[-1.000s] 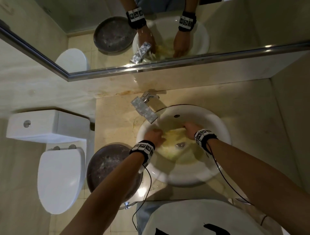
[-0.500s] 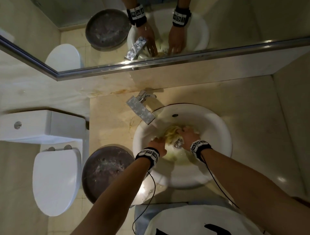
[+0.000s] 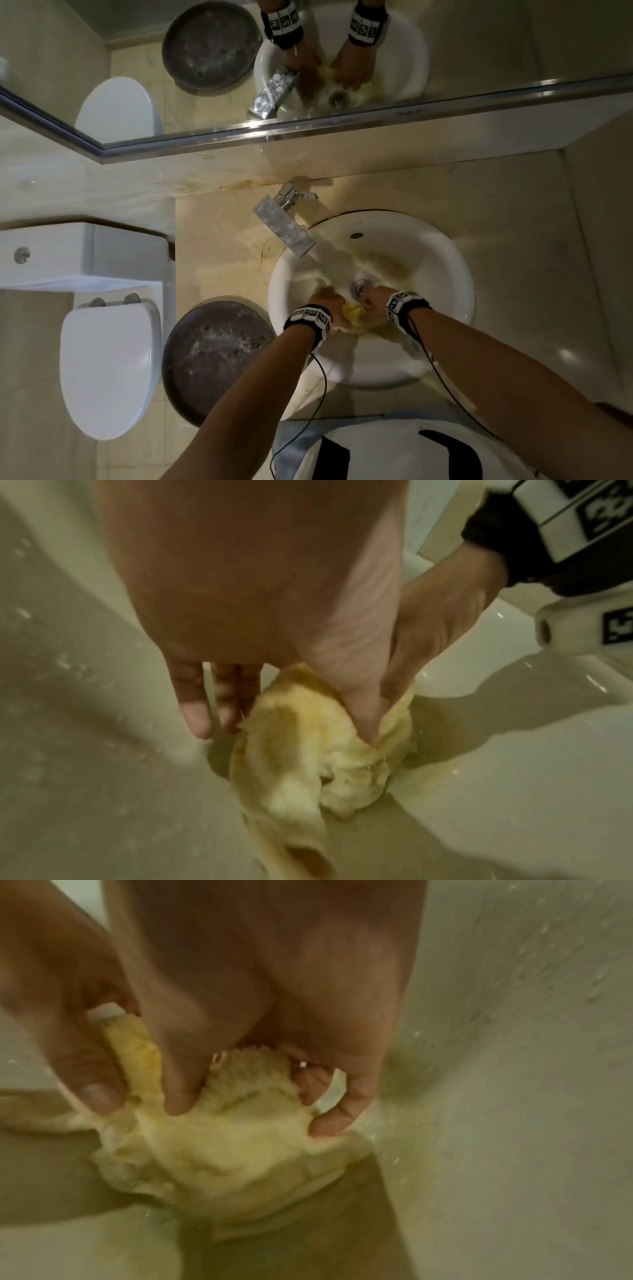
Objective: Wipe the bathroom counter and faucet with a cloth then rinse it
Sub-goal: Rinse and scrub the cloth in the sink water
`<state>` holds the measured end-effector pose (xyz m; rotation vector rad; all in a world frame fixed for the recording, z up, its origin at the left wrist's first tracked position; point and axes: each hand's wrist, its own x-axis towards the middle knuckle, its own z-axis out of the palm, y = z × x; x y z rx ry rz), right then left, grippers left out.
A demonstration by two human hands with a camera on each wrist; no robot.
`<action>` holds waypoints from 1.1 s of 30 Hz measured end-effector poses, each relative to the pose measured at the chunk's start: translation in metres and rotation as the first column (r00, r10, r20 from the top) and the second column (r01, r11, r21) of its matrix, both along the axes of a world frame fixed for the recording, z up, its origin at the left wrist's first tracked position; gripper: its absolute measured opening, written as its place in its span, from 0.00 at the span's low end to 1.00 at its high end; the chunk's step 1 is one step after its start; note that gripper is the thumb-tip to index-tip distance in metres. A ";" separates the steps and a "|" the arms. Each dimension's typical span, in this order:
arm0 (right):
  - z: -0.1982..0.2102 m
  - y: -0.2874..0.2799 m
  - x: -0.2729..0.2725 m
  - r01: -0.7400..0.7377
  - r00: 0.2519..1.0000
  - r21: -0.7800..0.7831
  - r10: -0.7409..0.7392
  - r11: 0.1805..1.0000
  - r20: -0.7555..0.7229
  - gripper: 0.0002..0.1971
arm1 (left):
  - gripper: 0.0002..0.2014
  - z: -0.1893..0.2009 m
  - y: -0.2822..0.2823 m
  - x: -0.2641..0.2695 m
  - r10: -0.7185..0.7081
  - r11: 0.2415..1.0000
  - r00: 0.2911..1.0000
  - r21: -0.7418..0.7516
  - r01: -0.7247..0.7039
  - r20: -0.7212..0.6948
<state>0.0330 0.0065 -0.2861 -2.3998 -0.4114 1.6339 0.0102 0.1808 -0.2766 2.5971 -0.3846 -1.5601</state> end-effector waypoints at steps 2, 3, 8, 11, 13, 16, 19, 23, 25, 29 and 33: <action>0.009 -0.004 0.016 0.048 0.999 0.057 -0.049 0.997 0.011 0.14 | 0.37 0.005 0.004 0.011 0.009 1.000 1.000 0.026 -0.009 0.015; 0.012 -0.008 0.024 0.080 0.997 0.094 -0.080 0.992 -0.010 0.17 | 0.36 0.010 0.006 0.018 0.030 0.999 0.999 0.033 -0.030 0.010; 0.024 -0.023 0.055 0.089 0.961 0.018 -0.091 0.996 0.261 0.25 | 0.22 0.023 0.014 0.037 0.114 0.993 0.969 0.004 -0.117 0.218; 0.028 -0.020 0.055 0.087 0.803 0.038 -0.093 0.995 0.588 0.20 | 0.21 0.025 0.008 0.032 0.113 0.993 0.907 -0.062 -0.096 0.406; 0.025 -0.015 0.046 0.051 0.747 0.073 -0.087 0.996 0.659 0.19 | 0.24 0.022 0.003 0.024 0.111 0.992 0.870 -0.101 -0.071 0.481; 0.013 -0.008 0.027 -0.017 0.805 0.035 -0.007 0.999 0.593 0.26 | 0.32 0.016 -0.005 0.014 0.141 0.980 0.832 -0.192 -0.042 0.536; -0.001 -0.003 0.011 -0.047 0.881 -0.034 0.057 0.998 0.470 0.41 | 0.37 0.009 -0.011 0.005 0.146 0.975 0.848 -0.220 -0.036 0.510; -0.011 0.004 -0.004 -0.062 0.922 -0.084 0.090 0.995 0.377 0.32 | 0.26 0.007 -0.022 0.006 0.077 0.995 0.878 -0.097 -0.035 0.472; -0.017 0.009 -0.009 -0.103 0.931 -0.148 0.148 0.984 0.334 0.28 | 0.22 0.006 -0.030 0.007 0.015 0.998 0.889 -0.056 0.012 0.458; -0.016 0.020 -0.012 -0.242 0.909 -0.213 0.298 0.947 0.291 0.27 | 0.24 -0.003 -0.035 0.007 0.046 0.997 0.951 -0.078 -0.023 0.307; -0.004 0.010 -0.009 -0.182 0.968 -0.081 0.193 0.980 0.163 0.23 | 0.22 -0.004 -0.030 0.003 0.117 0.991 0.986 -0.076 -0.109 0.121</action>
